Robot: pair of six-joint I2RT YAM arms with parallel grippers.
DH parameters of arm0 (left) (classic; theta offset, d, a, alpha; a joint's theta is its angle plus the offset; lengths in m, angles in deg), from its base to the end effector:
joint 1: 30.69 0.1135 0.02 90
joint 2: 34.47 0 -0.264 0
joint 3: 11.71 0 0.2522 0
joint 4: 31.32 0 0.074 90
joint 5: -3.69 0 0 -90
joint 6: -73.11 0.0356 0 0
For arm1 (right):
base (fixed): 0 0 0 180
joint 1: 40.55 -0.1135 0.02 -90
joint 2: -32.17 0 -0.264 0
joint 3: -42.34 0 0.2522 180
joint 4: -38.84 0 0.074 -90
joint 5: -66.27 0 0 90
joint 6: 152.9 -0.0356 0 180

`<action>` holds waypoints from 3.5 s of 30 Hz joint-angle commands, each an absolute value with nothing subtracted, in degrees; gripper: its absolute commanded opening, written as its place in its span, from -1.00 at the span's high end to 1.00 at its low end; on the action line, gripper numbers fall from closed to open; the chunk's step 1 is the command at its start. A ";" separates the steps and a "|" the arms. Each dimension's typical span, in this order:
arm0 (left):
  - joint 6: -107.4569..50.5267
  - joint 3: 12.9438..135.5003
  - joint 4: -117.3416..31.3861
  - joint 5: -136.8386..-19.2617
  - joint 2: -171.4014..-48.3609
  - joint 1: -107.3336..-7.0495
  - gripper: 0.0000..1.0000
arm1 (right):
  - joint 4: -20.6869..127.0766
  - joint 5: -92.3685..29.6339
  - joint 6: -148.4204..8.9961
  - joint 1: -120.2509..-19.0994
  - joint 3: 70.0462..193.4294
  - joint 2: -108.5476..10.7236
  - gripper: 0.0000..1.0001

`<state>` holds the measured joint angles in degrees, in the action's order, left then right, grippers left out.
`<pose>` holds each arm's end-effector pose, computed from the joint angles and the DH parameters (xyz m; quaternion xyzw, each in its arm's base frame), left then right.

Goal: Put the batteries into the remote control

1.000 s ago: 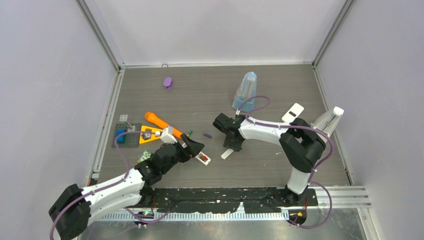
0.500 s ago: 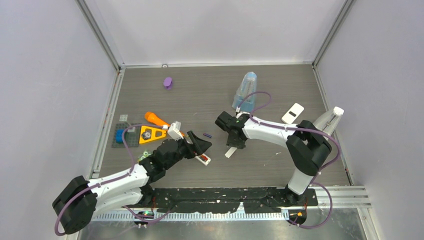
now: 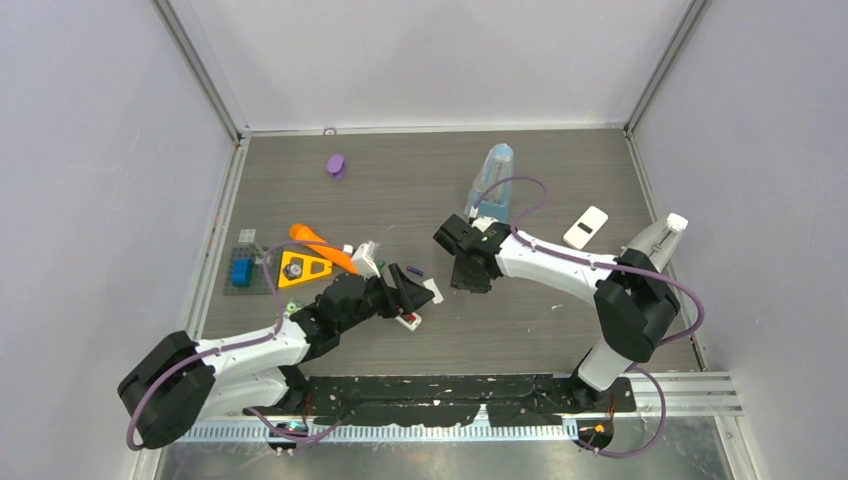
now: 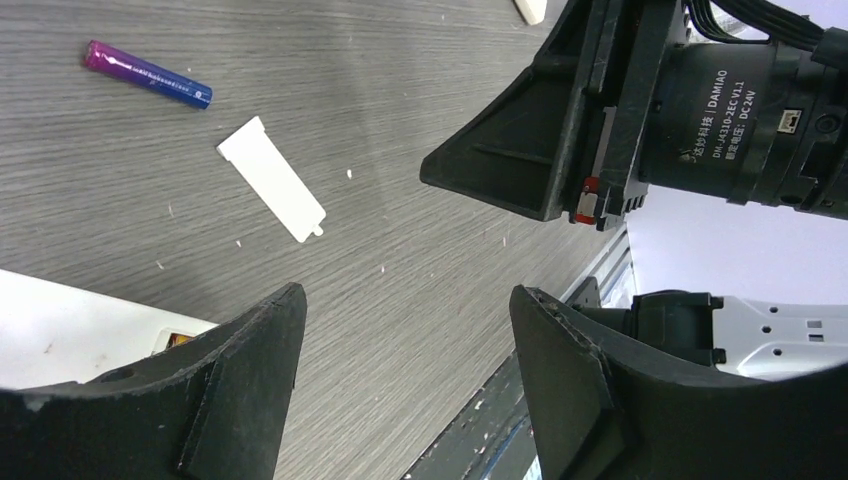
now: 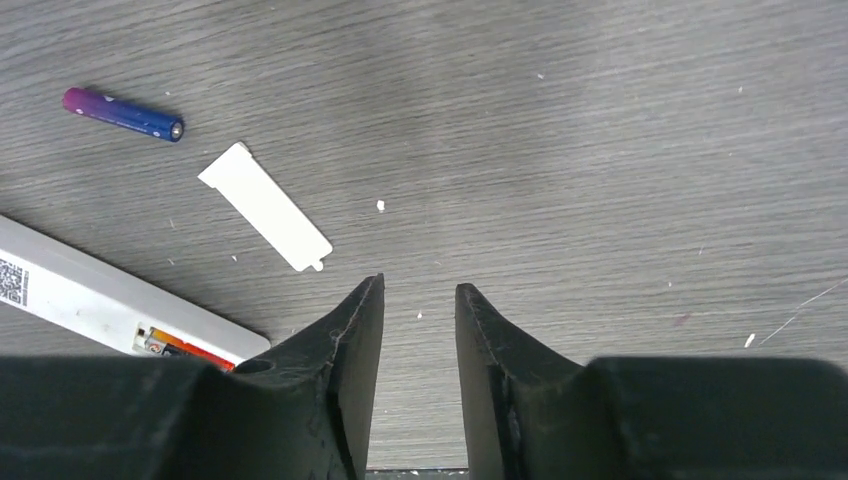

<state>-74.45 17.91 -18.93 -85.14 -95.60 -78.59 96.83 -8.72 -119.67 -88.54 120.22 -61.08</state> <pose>0.1410 -0.1571 0.1770 -0.0627 0.8123 -0.4665 0.3445 0.2138 0.2236 0.2064 0.0939 0.9767 0.0347 0.1899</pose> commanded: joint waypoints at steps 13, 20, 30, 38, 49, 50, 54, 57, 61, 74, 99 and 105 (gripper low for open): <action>-75.10 11.96 -33.41 -106.33 -68.58 -78.68 -0.49 | 89.05 -7.58 -90.88 -93.12 134.59 -76.17 -0.22; -76.61 9.96 -42.79 -112.93 -56.51 -78.68 -0.52 | 87.75 -7.62 -86.51 -93.62 138.15 -80.56 -0.33; -78.01 8.58 -44.43 -113.37 -53.37 -78.68 -0.54 | 88.43 -11.34 -86.06 -92.43 139.54 -84.52 -0.19; -78.12 8.88 -43.42 -112.52 -55.08 -78.68 -0.53 | 90.14 -14.19 -85.95 -91.08 138.67 -85.62 -0.01; -78.15 8.95 -43.30 -112.25 -54.88 -78.68 -0.53 | 89.21 -17.94 -85.68 -89.20 136.04 -85.91 0.12; -78.15 8.96 -43.32 -112.31 -54.89 -78.68 -0.53 | 89.17 -17.89 -85.72 -89.21 135.90 -85.89 0.15; -78.16 8.91 -43.23 -112.32 -55.04 -78.68 -0.53 | 88.98 -17.38 -85.74 -89.16 134.78 -85.26 0.27; -78.23 8.90 -43.15 -112.19 -55.34 -78.64 -0.53 | 88.57 -17.28 -85.72 -89.35 133.71 -84.73 0.20; -78.31 8.91 -42.93 -112.22 -55.62 -78.68 -0.53 | 88.60 -16.04 -86.76 -89.97 133.05 -83.53 -0.07; -78.55 8.62 -42.66 -112.09 -55.93 -78.68 -0.53 | 91.75 -9.29 -95.41 -91.88 132.90 -83.81 -0.06; -74.55 8.41 -30.96 -102.69 -65.31 -78.68 -0.55 | 87.36 -9.19 -99.27 -90.66 130.72 -70.73 0.42; -73.40 10.13 -25.13 -97.52 -72.59 -78.68 -0.55 | 86.59 -13.92 -100.74 -89.76 129.49 -65.89 0.39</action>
<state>-75.49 8.23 -32.85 -101.97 -68.82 -78.57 87.95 -11.28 -98.43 -90.31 129.99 -71.03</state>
